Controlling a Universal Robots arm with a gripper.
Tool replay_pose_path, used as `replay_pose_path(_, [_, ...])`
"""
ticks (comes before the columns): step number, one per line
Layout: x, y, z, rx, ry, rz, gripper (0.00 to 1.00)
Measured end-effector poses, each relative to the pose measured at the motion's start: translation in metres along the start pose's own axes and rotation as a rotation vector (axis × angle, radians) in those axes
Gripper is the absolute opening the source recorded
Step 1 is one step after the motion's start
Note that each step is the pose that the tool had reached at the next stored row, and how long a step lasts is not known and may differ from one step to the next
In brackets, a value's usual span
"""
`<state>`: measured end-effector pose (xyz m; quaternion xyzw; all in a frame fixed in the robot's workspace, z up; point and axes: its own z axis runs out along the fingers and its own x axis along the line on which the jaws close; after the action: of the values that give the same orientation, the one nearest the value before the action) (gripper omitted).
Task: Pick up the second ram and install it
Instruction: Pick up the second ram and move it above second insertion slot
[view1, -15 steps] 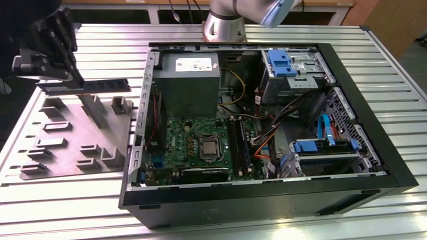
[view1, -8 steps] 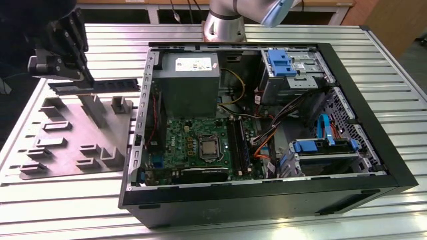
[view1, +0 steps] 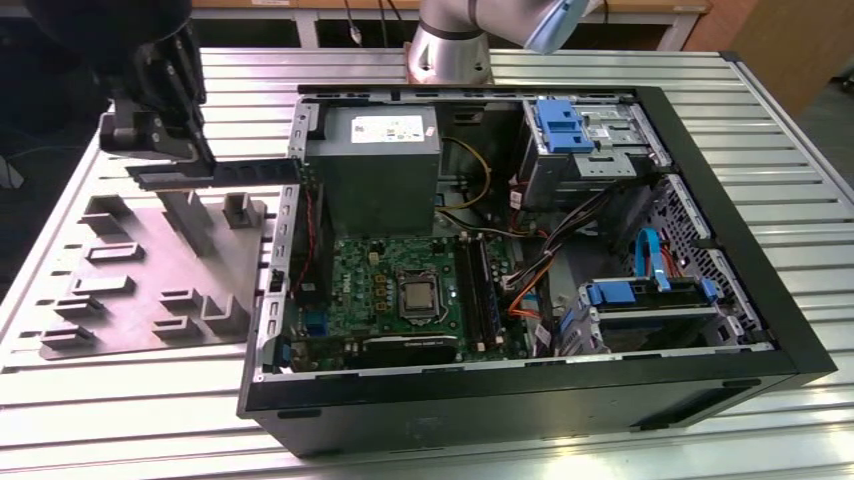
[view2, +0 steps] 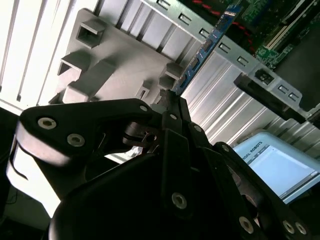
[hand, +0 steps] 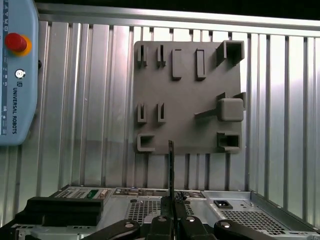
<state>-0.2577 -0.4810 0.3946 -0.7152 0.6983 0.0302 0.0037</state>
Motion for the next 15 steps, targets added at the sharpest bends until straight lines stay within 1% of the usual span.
replay_pose_path(15, [0.0010,-0.0400,0.0000,0.0001,0.0000,0.003,0.13])
